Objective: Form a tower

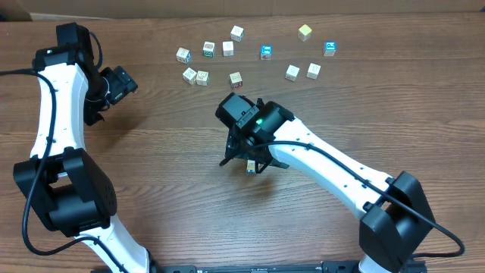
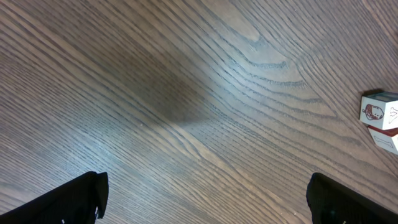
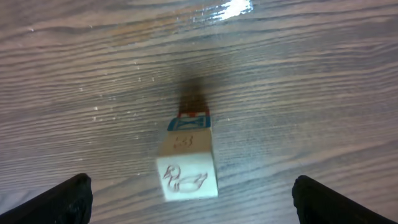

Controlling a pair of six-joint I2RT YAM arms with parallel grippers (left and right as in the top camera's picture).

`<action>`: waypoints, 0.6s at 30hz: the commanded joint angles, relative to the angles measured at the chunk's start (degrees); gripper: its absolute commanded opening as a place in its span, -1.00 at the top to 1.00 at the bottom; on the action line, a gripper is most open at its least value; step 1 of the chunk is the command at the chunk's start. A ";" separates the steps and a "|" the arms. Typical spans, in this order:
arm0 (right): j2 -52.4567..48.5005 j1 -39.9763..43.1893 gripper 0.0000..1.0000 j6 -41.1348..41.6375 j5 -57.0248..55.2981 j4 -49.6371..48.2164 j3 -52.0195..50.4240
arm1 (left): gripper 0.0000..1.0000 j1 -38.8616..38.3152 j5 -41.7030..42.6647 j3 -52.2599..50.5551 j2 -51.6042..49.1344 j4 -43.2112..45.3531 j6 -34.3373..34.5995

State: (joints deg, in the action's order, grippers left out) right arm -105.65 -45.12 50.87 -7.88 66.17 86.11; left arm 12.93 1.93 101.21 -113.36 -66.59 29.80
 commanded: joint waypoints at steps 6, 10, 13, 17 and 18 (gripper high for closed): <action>-0.13 0.55 -0.95 -7.72 2.99 -7.69 -5.81 | -0.99 -0.52 0.00 1.07 1.29 0.00 -0.68; -0.15 1.77 -0.85 -7.72 2.82 -7.80 -5.92 | -0.99 -0.59 0.00 1.07 1.29 0.00 -0.68; -0.61 2.95 -0.75 -7.69 2.84 -7.89 -5.92 | -0.99 -0.59 0.00 1.07 1.29 0.00 -0.68; -1.84 3.41 -0.70 -7.67 3.06 -8.09 -5.92 | -0.99 -0.59 0.00 1.07 1.29 0.02 -0.68; -2.12 3.41 -0.68 -7.67 3.06 -8.15 -5.92 | -0.99 -0.59 0.00 1.07 1.29 0.02 -0.68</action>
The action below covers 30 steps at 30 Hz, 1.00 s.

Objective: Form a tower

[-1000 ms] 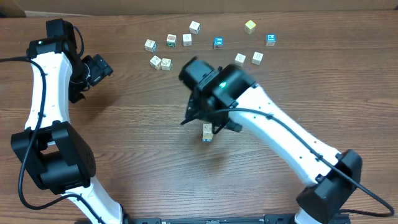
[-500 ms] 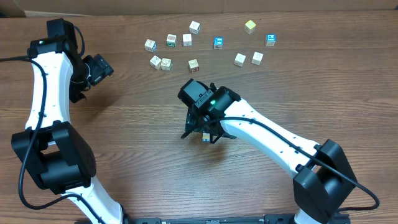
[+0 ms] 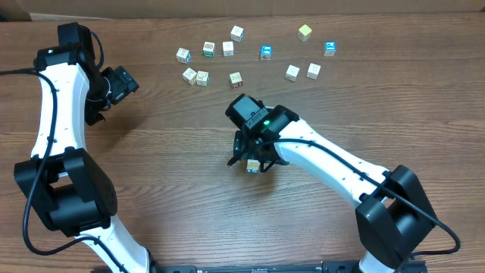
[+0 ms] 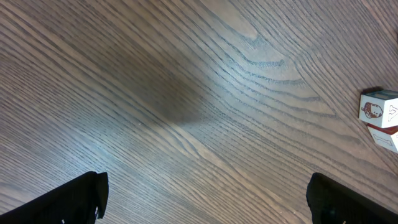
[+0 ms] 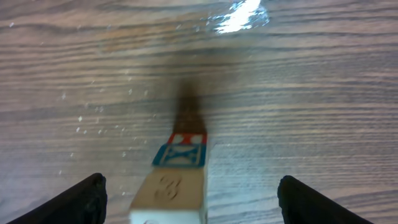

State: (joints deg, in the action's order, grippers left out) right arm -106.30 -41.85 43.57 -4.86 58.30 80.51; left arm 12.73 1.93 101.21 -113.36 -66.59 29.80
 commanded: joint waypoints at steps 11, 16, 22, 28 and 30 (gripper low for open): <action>-6.01 -0.24 -0.54 -0.15 2.03 -1.55 -0.33 | -0.99 -0.39 0.00 1.07 1.29 0.02 -0.68; -7.43 -0.31 -0.52 -0.17 1.99 -1.70 -0.31 | -0.99 -0.39 0.00 1.07 1.29 0.00 -0.68; -9.03 -1.57 -0.50 -0.15 2.01 -2.99 -0.31 | -0.99 -0.39 0.00 1.07 1.29 0.02 -0.68; -9.03 -2.47 -0.40 -0.20 1.86 -3.63 -0.31 | -0.99 -0.39 0.00 1.07 1.29 0.00 -0.68; -9.03 -2.45 -0.37 -0.17 1.01 -3.19 -0.31 | -0.99 -0.39 0.00 1.07 1.29 0.00 -0.68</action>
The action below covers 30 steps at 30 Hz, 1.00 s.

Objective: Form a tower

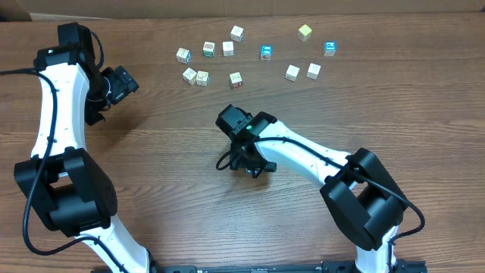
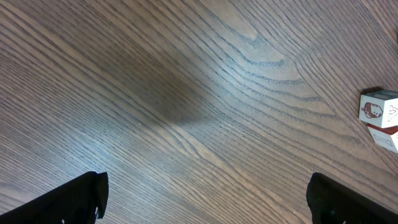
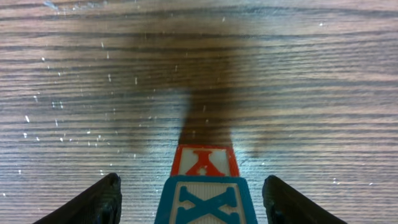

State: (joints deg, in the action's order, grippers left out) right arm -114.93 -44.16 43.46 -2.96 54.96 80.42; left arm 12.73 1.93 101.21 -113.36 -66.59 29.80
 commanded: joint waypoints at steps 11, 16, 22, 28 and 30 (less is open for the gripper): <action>-0.39 -0.20 0.32 -0.09 -1.62 0.66 -0.22 | -0.99 -0.39 0.00 1.07 1.29 0.00 -0.68; -0.39 -0.20 0.43 -0.31 -1.66 0.66 -0.22 | -0.99 -0.39 0.00 1.07 1.29 0.00 -0.68; -0.39 -0.20 0.45 -0.31 -1.66 1.01 -0.22 | -0.99 -0.39 0.02 1.07 1.29 0.00 -0.68; -0.37 -0.20 0.01 -0.31 -1.66 1.03 -0.20 | -0.99 -0.39 0.00 1.07 1.29 0.00 -0.68; -0.37 -0.20 0.00 -0.31 -1.66 1.11 -0.02 | -0.99 -0.39 0.00 1.07 1.29 0.00 -0.68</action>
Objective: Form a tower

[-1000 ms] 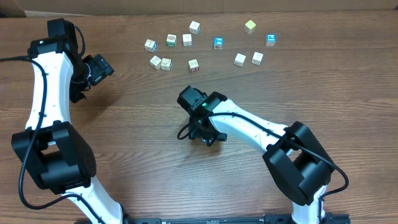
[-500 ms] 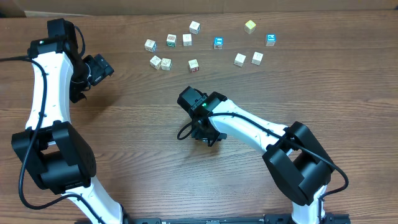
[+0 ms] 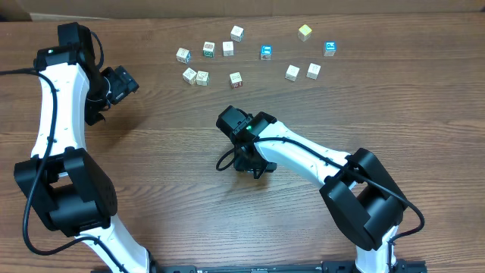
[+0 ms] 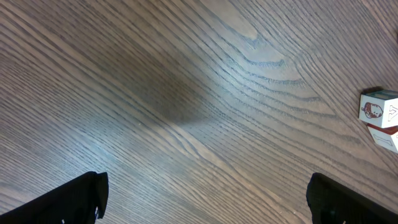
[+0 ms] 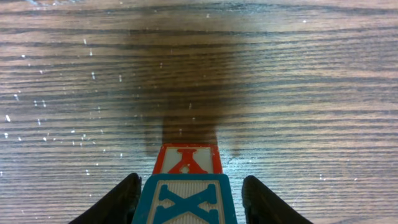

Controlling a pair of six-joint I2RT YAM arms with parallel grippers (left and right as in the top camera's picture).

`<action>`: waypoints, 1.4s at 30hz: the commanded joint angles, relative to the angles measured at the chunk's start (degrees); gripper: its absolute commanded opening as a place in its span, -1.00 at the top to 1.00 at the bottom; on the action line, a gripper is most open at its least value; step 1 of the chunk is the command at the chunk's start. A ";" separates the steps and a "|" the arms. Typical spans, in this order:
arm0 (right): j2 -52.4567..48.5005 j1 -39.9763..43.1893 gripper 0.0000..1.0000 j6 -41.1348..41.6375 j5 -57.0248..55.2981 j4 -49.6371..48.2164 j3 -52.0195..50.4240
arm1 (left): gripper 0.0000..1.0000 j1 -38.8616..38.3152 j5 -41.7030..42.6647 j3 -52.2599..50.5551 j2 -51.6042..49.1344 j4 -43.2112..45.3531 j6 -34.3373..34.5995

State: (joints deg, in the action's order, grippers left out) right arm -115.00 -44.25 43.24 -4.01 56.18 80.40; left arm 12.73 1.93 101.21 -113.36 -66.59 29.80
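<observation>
In the right wrist view a blue X block (image 5: 186, 200) sits on a red A block (image 5: 188, 160), a stack on the wooden table. My right gripper (image 5: 188, 198) is down around the stack, and its fingers (image 5: 115, 202) lie close against both sides of the blue X block. Anything above that block is out of frame. From overhead the right gripper (image 3: 244, 161) covers the stack at mid table. My left gripper (image 4: 208, 202) hangs open over bare wood at the far left (image 3: 123, 83).
Several loose letter blocks lie scattered along the back of the table, the nearest (image 3: 236, 79) just behind the right arm. A block with a red picture (image 4: 379, 109) and another under it show at the left wrist view's right edge.
The right gripper's fingers have drawn in from wide apart to tight beside the blue X block. The stack and the left arm have not moved.
At first the right gripper hung open above a stack of red, blue X and a pale duck block on top. It then sat lower, with the stack nearer the camera. Later its open fingers straddled the stack, top block out of frame; now they are shut on it.
</observation>
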 commanded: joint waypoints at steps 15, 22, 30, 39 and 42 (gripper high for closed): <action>-0.31 -0.04 0.27 -0.26 -0.61 2.19 3.69 | -0.99 -0.39 0.00 1.07 1.29 0.00 -0.68; -0.31 -0.04 0.16 -0.26 -0.61 2.27 3.69 | -0.99 -0.39 0.00 1.07 1.29 0.00 -0.68; -0.31 -0.04 0.03 -0.26 -0.63 2.58 3.69 | -0.99 -0.39 0.00 1.07 1.29 0.00 -0.68; -0.31 -0.04 0.19 -0.26 -0.63 3.74 5.33 | -0.99 -0.39 0.00 1.07 1.29 0.00 -0.68; -0.31 -0.04 0.21 -0.28 -0.63 4.00 5.53 | -0.99 -0.39 0.00 1.07 1.29 0.00 -0.68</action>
State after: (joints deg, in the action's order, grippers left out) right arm -115.00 -44.25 43.05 -4.01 60.07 84.01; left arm 12.73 1.93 101.21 -113.36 -66.59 29.80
